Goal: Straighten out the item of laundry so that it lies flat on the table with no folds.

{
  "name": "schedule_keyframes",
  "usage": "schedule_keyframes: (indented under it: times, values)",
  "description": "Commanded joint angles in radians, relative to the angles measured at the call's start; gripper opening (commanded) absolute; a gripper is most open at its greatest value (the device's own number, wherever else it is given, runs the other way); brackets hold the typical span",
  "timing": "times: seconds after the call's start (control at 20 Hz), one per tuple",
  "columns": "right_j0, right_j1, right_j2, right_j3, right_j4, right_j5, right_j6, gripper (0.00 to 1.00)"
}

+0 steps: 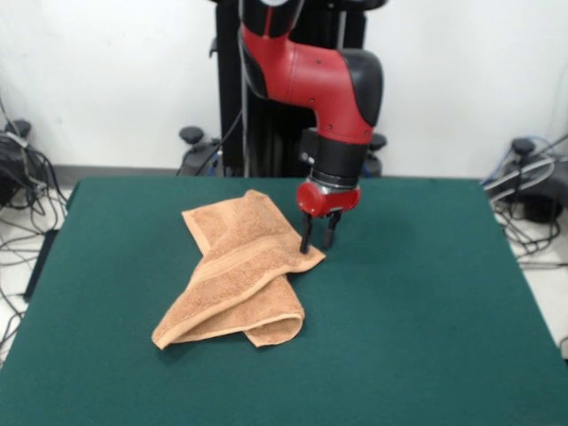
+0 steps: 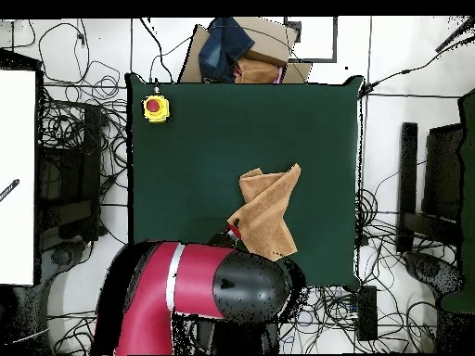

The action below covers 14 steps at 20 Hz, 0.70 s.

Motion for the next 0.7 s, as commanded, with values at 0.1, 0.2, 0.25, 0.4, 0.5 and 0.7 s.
schedule_keyframes:
  times: [0.1, 0.2, 0.25, 0.4, 0.5, 0.7]
  values:
    - [0.01, 0.062, 0.036, -0.133, 0.078, -0.04, 0.26, 1.0]
    - [0.007, 0.054, 0.036, -0.126, 0.08, -0.026, 0.26, 1.0]
    - [0.007, 0.049, 0.036, -0.121, 0.08, -0.023, 0.261, 1.0]
    - [0.008, 0.05, 0.036, -0.121, 0.08, -0.023, 0.26, 1.0]
    - [0.009, 0.052, 0.034, -0.122, 0.082, -0.027, 0.26, 1.0]
    - [0.01, 0.052, 0.033, -0.122, 0.084, -0.024, 0.259, 1.0]
